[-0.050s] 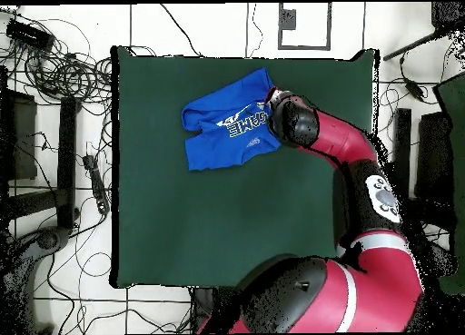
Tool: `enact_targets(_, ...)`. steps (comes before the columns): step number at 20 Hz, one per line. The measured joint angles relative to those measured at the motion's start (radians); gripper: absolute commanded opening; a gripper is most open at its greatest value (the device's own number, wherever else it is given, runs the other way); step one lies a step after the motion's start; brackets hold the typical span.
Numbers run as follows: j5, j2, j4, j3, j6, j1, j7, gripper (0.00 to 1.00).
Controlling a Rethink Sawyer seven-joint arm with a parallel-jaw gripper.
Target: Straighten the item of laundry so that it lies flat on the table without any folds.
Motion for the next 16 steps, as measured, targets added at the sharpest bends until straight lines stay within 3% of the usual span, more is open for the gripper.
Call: enact_targets(16,-0.064,0.013,0.003,0.016,0.0,0.0,0.0,1.0)
